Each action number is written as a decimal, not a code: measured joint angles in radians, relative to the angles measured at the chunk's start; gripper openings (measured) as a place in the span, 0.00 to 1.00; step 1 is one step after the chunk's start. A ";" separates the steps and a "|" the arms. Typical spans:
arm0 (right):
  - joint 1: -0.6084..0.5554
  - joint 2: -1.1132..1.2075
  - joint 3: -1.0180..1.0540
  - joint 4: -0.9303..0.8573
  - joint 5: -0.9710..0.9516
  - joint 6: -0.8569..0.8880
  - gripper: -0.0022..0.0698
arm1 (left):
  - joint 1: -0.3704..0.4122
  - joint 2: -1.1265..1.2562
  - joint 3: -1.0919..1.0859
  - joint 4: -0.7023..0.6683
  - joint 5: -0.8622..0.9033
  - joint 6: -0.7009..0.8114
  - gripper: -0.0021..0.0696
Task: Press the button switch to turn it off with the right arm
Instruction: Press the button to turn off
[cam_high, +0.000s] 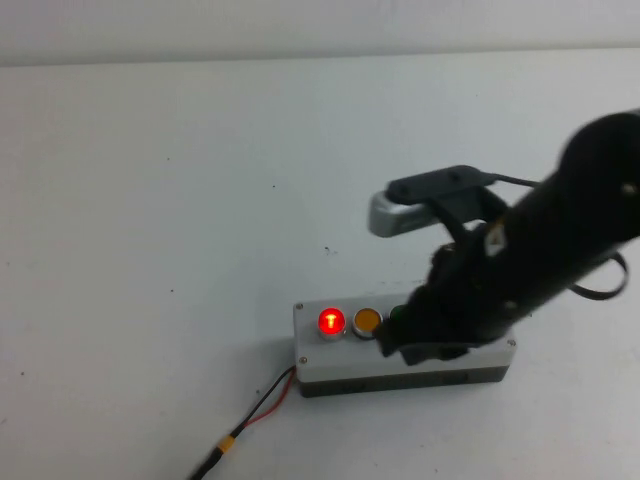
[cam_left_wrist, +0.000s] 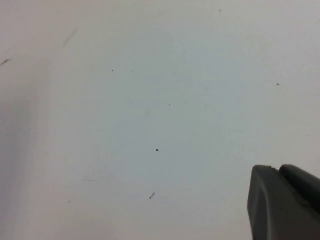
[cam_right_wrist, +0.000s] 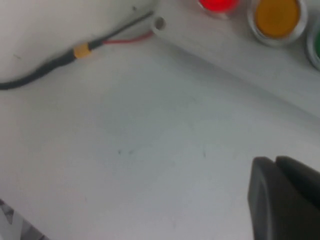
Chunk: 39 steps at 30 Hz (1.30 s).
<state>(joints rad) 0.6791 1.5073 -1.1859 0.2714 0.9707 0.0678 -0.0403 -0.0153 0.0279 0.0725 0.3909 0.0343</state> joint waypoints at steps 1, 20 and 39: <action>0.019 0.040 -0.044 -0.002 0.000 0.000 0.01 | 0.000 0.000 0.000 0.000 0.000 0.000 0.03; 0.067 0.486 -0.560 -0.143 0.182 0.000 0.01 | 0.000 0.000 0.000 0.000 0.000 0.000 0.03; 0.067 0.502 -0.582 -0.138 0.221 -0.022 0.01 | 0.000 0.000 0.000 0.000 0.000 0.000 0.03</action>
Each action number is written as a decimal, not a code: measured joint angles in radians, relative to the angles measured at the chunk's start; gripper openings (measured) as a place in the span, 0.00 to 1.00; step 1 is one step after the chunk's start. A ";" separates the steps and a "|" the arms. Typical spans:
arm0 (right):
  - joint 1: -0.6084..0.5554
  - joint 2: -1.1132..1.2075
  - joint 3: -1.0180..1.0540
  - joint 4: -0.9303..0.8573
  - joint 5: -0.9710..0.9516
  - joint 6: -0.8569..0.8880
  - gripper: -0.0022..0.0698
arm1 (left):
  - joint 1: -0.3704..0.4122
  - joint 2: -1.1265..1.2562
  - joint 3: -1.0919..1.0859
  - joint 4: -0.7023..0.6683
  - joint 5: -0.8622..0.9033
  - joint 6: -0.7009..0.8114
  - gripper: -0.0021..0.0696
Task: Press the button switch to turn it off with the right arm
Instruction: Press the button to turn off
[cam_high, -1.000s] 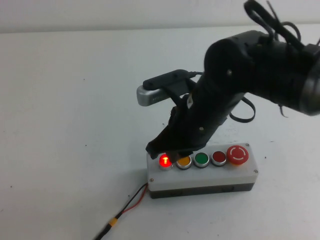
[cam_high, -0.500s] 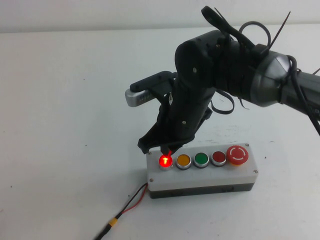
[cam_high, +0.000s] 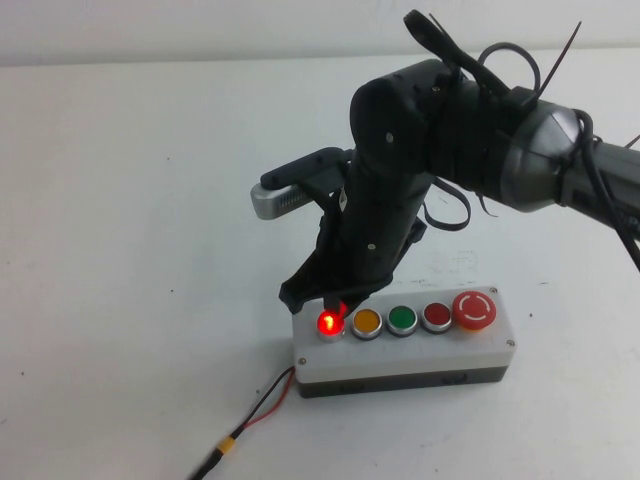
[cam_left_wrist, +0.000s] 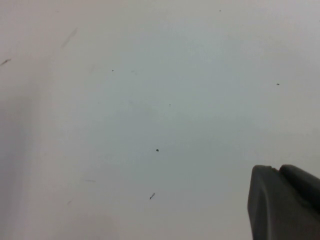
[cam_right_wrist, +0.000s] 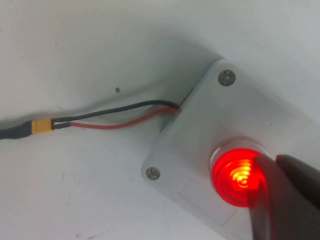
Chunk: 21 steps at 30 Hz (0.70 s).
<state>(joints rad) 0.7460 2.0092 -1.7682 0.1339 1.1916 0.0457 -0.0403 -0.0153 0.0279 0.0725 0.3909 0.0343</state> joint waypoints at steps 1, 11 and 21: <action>0.000 0.000 0.000 0.005 0.005 -0.008 0.01 | 0.000 0.000 0.000 0.000 0.000 0.000 0.03; 0.005 0.000 -0.002 0.020 0.017 -0.030 0.01 | 0.000 0.000 0.000 0.000 0.000 0.000 0.03; 0.024 0.013 -0.066 0.020 0.035 -0.046 0.01 | 0.000 0.000 0.000 0.000 0.000 0.000 0.03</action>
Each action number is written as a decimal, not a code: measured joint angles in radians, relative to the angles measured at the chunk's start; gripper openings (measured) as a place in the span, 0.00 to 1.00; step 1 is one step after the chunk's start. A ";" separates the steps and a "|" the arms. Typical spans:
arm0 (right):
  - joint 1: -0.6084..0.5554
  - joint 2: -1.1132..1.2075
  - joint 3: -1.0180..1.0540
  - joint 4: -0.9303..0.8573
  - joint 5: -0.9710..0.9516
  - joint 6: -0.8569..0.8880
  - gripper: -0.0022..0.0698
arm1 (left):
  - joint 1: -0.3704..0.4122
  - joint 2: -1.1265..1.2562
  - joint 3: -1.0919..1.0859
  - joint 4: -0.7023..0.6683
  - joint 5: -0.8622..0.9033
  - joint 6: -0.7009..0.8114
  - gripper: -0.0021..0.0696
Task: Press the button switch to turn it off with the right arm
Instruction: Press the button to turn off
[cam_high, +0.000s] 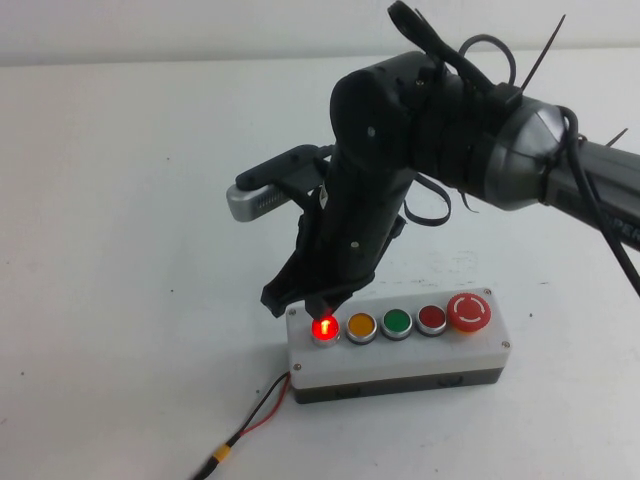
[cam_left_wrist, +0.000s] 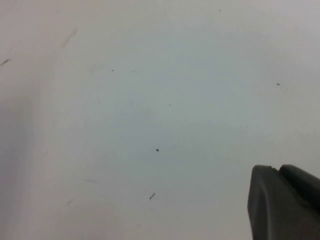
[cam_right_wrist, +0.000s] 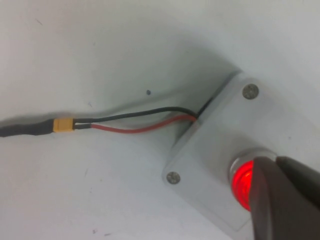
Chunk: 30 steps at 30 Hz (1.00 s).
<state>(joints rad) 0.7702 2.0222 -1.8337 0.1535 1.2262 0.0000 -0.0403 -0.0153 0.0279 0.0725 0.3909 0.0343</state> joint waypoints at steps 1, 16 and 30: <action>0.000 0.000 0.000 0.000 0.000 0.000 0.01 | 0.000 0.000 0.000 0.000 0.000 0.000 0.03; 0.016 0.004 0.025 -0.031 -0.002 0.015 0.01 | 0.000 0.000 0.000 0.000 0.000 0.000 0.03; 0.016 0.016 0.031 -0.031 -0.004 0.019 0.01 | 0.000 0.000 0.000 0.000 0.000 0.000 0.03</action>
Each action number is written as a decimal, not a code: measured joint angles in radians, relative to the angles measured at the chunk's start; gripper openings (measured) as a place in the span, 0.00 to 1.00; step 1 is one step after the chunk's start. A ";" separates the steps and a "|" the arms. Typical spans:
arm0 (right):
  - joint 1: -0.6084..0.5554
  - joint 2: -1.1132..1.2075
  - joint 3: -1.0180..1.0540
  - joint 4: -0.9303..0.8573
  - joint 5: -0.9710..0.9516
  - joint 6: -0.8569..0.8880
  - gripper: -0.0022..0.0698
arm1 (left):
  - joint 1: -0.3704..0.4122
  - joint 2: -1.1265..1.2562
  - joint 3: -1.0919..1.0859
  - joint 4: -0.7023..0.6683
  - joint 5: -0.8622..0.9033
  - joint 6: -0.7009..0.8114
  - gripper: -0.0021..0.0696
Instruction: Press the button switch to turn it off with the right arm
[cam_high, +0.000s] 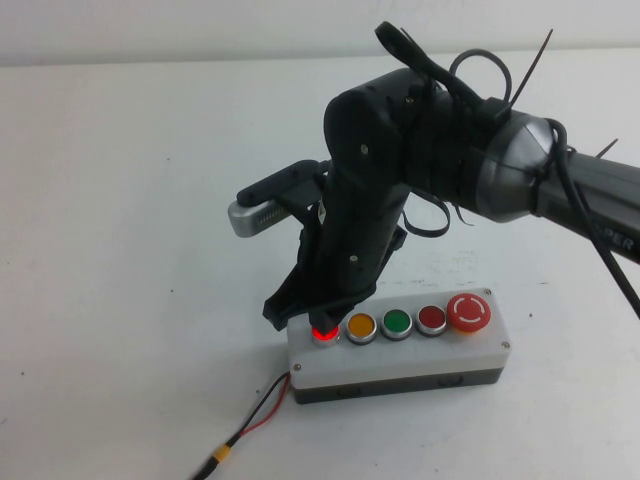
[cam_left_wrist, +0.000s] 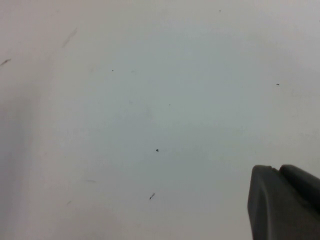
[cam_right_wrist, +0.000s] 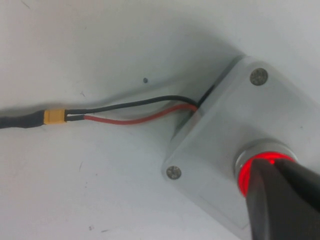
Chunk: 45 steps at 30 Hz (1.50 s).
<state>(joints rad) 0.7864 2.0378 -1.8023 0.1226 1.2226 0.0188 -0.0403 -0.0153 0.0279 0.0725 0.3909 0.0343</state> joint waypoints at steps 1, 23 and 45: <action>0.000 0.000 0.000 0.000 0.000 0.000 0.01 | 0.000 0.000 0.000 0.000 0.000 0.000 0.03; 0.000 -0.586 0.283 -0.029 0.020 0.004 0.01 | 0.000 0.000 0.000 0.000 0.000 0.000 0.03; 0.000 -0.740 0.411 -0.029 0.030 -0.234 0.01 | 0.000 0.000 0.000 0.000 0.000 0.000 0.03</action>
<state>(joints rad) 0.7864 1.2975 -1.3913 0.0934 1.2526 -0.2152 -0.0403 -0.0153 0.0279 0.0725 0.3909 0.0343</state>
